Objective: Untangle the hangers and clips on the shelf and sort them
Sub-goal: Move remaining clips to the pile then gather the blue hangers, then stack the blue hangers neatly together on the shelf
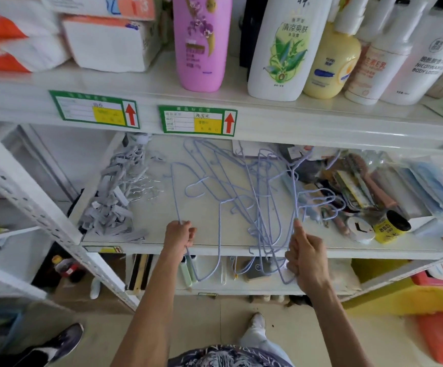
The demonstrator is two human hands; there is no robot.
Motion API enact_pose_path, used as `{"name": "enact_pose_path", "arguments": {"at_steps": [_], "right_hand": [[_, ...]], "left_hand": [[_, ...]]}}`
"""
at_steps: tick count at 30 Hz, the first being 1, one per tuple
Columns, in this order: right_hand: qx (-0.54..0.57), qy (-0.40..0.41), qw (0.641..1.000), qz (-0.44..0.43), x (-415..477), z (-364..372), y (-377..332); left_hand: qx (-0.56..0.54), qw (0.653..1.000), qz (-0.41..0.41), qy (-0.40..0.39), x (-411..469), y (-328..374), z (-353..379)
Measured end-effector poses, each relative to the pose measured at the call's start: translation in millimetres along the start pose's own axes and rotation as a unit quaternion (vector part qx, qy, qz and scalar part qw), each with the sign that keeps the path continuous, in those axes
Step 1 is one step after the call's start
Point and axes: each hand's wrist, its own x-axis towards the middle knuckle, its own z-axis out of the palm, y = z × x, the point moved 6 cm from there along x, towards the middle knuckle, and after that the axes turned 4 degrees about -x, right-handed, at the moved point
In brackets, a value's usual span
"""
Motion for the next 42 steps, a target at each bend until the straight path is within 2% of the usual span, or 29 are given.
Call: {"name": "enact_pose_path", "arguments": {"at_steps": [4, 9, 13, 17, 19, 22, 25, 27, 29, 30, 32, 34, 37, 42], "right_hand": [[0.082, -0.1, 0.989, 0.071, -4, 60, 5], [0.194, -0.18, 0.938, 0.225, 9, 132, 45], [0.237, -0.19, 0.901, 0.309, 20, 165, 89], [0.209, -0.153, 0.908, 0.33, 18, 175, 106], [0.152, -0.135, 0.926, 0.317, 20, 172, 102], [-0.045, -0.143, 0.948, 0.28, 22, 164, 84], [-0.19, -0.169, 0.931, 0.261, 27, 157, 67], [-0.309, -0.18, 0.91, 0.207, 34, 147, 50], [-0.356, -0.146, 0.911, 0.148, 43, 131, 34], [-0.378, -0.103, 0.914, 0.105, 50, 118, 26], [-0.457, 0.029, 0.889, 0.004, 66, 86, 10], [-0.534, 0.095, 0.84, -0.008, 81, 63, 14], [-0.614, 0.046, 0.785, 0.075, 94, 50, 43], [-0.653, 0.04, 0.754, 0.054, 104, 50, 45]], "left_hand": [[0.048, 0.997, 0.057, 0.03, -2, 4, -10], [-0.045, 0.999, 0.021, 0.01, -7, 6, -17], [-0.027, 0.999, 0.039, -0.005, -7, -1, -21], [-0.019, 0.999, 0.043, -0.019, -15, -3, -21], [-0.021, 0.999, 0.041, -0.026, -18, -3, -20], [-0.018, 0.998, 0.044, -0.029, -17, -3, -13], [-0.004, 0.997, 0.067, -0.034, -18, -3, 0], [0.002, 0.997, 0.076, -0.032, -19, 0, 7], [0.01, 0.997, 0.075, -0.016, -17, 2, 9], [0.016, 0.997, 0.071, -0.008, -16, 4, 8], [0.036, 0.997, 0.063, 0.005, -12, 6, 4], [0.053, 0.997, 0.055, 0.009, -11, 7, 1], [0.064, 0.996, 0.057, 0.005, -10, 9, 0], [0.06, 0.996, 0.071, -0.002, -14, 12, 2]]}}
